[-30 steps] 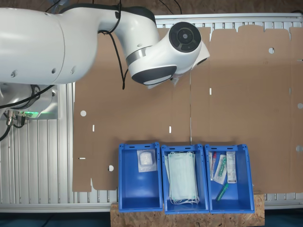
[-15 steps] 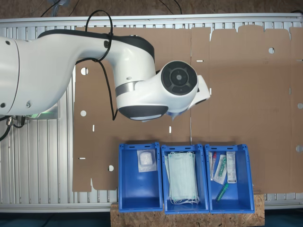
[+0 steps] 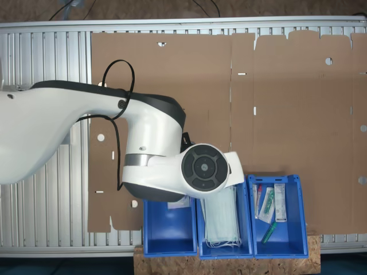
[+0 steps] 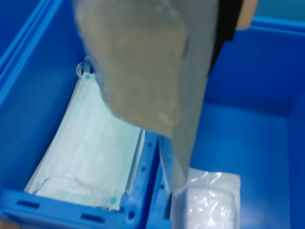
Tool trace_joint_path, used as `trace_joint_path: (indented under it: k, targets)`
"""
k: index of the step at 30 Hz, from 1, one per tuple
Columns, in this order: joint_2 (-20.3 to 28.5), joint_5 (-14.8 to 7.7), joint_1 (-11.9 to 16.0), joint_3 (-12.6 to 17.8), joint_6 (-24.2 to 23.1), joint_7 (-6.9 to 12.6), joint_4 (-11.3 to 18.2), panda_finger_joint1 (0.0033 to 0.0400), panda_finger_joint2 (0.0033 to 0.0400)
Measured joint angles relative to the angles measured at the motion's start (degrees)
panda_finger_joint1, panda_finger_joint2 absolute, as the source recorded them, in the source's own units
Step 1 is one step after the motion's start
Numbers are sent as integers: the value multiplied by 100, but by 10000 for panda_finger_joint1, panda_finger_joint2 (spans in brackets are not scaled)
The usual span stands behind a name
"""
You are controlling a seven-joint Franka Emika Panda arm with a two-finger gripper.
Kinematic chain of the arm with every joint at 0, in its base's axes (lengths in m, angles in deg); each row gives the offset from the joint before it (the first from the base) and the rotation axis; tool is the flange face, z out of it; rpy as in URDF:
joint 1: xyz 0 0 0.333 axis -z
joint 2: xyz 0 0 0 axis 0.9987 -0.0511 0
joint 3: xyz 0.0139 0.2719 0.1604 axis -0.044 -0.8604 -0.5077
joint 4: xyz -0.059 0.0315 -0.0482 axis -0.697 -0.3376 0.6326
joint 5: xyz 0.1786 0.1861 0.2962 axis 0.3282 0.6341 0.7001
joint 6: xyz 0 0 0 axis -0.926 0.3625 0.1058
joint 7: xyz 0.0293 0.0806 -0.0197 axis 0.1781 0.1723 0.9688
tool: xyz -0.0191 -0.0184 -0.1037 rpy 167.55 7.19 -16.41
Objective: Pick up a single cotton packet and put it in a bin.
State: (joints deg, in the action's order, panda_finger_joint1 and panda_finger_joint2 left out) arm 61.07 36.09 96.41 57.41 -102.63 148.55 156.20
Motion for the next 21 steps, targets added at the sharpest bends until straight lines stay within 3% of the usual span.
trace_joint_path:
  k: [9, 21]
  targets:
    - [101, -2, 47, 445, 64, 364, 24, 56, 56]
    - [112, 42, 47, 788, 115, 881, 47, 56, 56]
